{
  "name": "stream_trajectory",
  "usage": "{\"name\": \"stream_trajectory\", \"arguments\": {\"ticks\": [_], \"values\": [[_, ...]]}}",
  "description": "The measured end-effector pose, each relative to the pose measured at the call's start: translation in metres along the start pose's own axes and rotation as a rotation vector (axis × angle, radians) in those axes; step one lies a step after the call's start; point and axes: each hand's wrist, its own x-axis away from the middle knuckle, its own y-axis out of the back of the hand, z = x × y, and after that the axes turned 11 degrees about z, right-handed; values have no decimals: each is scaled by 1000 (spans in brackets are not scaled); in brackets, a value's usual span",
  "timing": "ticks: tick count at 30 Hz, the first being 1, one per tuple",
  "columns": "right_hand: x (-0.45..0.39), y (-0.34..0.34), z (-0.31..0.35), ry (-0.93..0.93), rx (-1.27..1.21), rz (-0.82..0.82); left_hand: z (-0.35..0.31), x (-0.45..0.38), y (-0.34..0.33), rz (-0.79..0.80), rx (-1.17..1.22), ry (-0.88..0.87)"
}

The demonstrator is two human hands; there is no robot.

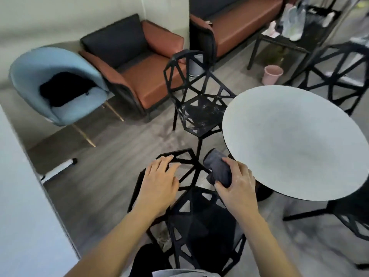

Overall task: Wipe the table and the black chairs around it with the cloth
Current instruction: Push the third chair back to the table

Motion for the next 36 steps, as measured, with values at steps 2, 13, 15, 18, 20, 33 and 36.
{"name": "stream_trajectory", "arguments": {"ticks": [2,13,15,18,20,33,36], "values": [[-2,-10,17,-60,56,-23,19,-29,4,34,-3,-97],[28,-51,68,-482,62,-205,58,-125,21,163,7,-467],[36,-52,69,-534,47,-231,52,-125,22,184,3,-500],[44,-56,70,-565,17,-266,49,-122,20,193,6,-533],[49,-58,70,-575,-12,-294,47,-121,20,190,-9,-552],[27,-58,62,-623,-182,-411,61,-137,54,78,-205,-743],[22,-67,64,-677,-153,-437,65,-145,46,111,-208,-798]]}}
